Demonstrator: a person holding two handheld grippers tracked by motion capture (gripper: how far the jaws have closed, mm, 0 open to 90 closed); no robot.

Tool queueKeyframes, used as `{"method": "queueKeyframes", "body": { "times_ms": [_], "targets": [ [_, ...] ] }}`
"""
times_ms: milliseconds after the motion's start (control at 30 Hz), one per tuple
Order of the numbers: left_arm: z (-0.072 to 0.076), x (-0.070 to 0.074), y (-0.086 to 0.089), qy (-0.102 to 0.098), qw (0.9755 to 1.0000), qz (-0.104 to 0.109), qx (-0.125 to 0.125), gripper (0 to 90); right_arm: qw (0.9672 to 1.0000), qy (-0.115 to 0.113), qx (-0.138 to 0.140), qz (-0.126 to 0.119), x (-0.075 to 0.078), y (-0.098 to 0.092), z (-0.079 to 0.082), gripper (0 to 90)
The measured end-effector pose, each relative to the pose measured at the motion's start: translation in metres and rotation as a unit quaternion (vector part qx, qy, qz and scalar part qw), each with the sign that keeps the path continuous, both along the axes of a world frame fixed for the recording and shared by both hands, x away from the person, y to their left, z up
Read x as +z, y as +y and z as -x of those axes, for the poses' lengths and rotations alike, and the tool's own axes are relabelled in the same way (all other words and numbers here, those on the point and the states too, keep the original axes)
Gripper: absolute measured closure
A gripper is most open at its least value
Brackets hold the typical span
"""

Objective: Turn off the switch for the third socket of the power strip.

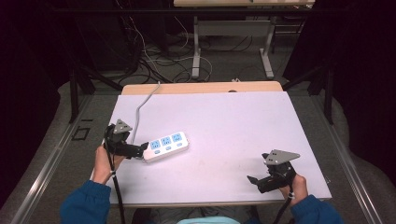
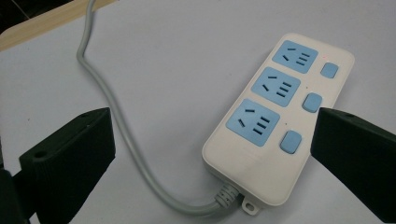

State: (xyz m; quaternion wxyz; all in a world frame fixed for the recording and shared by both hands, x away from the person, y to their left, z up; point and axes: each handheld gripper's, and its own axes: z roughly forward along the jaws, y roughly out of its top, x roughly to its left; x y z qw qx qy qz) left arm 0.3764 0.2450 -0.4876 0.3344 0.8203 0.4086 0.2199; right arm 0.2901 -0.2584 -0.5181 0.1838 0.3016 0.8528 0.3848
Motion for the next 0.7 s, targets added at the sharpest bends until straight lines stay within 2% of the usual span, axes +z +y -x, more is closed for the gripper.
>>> {"method": "queueKeyframes", "body": {
  "times_ms": [167,300,600,700],
  "targets": [
    [-0.005,0.0,0.001,0.011,0.9999,-0.006,-0.003,0.0,1.0,0.004,-0.002,0.001,0.0,0.0,0.0,2.8],
    [-0.008,-0.001,0.0,0.019,0.9998,0.0,-0.002,0.0,1.0,-0.002,0.003,0.004,0.0,0.0,-0.001,2.9],
    [-0.015,-0.002,-0.003,0.029,0.9995,-0.004,-0.006,0.0,1.0,0.002,-0.001,0.002,0.0,0.0,0.0,3.1],
    [-0.017,-0.004,-0.005,0.027,0.9996,0.0,-0.007,0.0,1.0,0.001,-0.002,0.002,0.0,0.0,0.0,3.1]
  ]
}}
